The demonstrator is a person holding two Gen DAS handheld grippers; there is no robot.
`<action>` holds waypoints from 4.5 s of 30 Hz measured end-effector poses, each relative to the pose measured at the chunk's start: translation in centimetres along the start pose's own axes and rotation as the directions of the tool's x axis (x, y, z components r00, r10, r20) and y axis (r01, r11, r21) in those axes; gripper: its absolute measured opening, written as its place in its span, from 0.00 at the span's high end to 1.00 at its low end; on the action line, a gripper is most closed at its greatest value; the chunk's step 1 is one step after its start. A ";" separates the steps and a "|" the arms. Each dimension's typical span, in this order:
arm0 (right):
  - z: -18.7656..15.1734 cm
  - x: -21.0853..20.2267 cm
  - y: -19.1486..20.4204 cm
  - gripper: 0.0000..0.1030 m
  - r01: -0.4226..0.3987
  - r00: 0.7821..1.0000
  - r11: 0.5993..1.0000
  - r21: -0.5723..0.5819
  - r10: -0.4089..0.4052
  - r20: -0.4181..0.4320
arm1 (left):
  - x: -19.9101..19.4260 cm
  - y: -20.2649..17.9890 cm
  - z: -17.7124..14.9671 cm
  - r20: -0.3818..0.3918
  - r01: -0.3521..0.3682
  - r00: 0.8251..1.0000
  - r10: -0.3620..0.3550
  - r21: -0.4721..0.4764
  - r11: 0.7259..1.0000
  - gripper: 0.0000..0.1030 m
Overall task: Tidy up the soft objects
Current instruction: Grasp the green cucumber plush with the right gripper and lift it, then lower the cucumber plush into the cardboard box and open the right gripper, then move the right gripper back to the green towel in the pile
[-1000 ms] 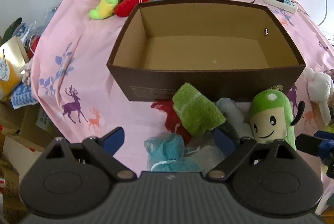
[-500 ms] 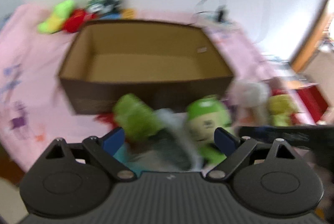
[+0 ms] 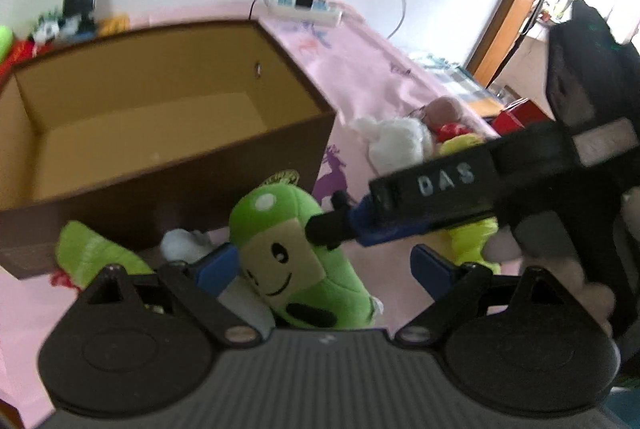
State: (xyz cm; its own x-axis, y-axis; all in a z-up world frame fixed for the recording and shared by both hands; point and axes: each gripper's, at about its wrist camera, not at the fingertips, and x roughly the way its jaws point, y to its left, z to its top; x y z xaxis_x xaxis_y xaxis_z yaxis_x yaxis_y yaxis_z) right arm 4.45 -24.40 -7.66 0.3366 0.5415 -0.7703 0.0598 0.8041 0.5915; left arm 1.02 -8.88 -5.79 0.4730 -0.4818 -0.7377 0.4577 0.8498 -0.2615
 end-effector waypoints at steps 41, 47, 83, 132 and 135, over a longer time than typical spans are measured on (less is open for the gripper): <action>12.3 1.1 10.1 0.74 -0.154 0.981 0.964 -0.217 0.175 0.082 | -3.8 8.1 12.6 0.206 -0.127 0.973 0.102 0.113 0.986 0.37; 12.7 7.9 9.5 0.74 -0.120 0.993 0.980 -0.156 0.117 -0.027 | 2.1 14.4 11.5 0.031 -0.117 0.993 0.118 -0.038 0.992 0.38; 11.3 5.8 3.5 0.70 -0.046 0.994 0.998 -0.048 0.041 -0.099 | 5.6 9.4 9.0 -0.021 -0.071 0.997 0.071 0.005 0.997 0.30; -2.3 0.3 9.4 0.71 -0.114 0.987 0.911 -0.397 0.150 0.063 | -9.5 8.9 -6.8 0.131 -0.211 0.964 0.232 -0.159 0.965 0.21; -2.3 1.0 9.4 0.71 -0.112 0.988 0.907 -0.405 0.146 0.055 | -8.3 9.0 -6.9 0.118 -0.205 0.967 0.225 -0.159 0.966 0.21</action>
State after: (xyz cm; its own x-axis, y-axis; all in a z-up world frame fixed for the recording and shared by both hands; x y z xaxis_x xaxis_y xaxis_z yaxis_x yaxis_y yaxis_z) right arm 3.18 -15.68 -3.44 0.3933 0.6389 -0.6612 -0.3639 0.7686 0.5262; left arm -3.99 4.21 -6.35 0.6495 -0.3000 -0.6986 0.2251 0.9535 -0.2002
